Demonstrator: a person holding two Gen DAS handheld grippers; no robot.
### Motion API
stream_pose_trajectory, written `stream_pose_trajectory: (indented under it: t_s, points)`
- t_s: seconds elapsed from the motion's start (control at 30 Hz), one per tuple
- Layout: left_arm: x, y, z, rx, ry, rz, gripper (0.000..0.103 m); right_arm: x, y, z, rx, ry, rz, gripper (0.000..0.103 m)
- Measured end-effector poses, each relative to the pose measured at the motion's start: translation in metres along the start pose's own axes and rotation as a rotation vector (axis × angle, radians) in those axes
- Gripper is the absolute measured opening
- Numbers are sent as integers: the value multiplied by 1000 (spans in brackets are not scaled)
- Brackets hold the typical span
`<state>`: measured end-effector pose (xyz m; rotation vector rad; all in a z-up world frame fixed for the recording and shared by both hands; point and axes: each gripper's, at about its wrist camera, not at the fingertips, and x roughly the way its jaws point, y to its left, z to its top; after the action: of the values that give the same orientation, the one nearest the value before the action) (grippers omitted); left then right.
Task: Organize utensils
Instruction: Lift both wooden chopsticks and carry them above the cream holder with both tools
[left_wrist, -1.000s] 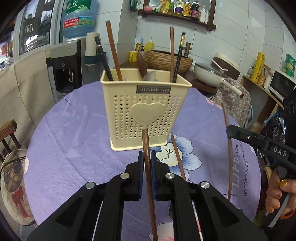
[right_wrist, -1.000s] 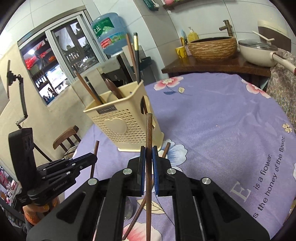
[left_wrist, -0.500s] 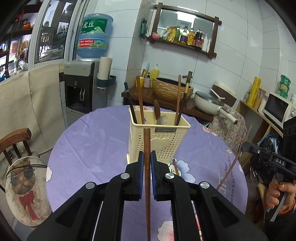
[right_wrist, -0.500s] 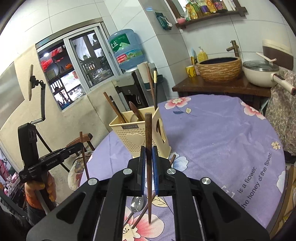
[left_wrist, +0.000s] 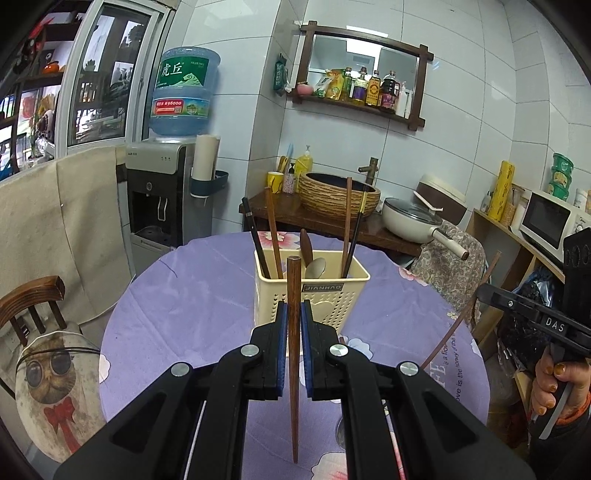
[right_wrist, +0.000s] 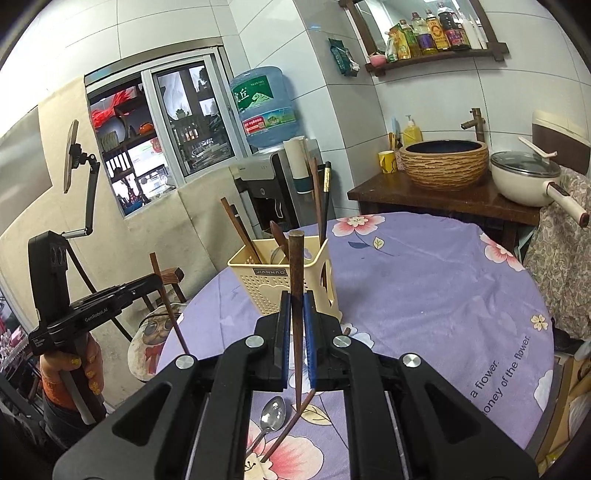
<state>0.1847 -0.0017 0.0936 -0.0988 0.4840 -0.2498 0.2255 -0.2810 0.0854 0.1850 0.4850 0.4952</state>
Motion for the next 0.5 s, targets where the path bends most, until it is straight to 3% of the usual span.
stream_pose_trajectory:
  t_s: [0.23,0.5]
  points:
    - [-1,-1,20,1,-20,-37,7,3,5,23,-21,-10,25,8]
    - [1,-2,83,-20,-53,-95,7,16,20,79,-38,-30,70,8]
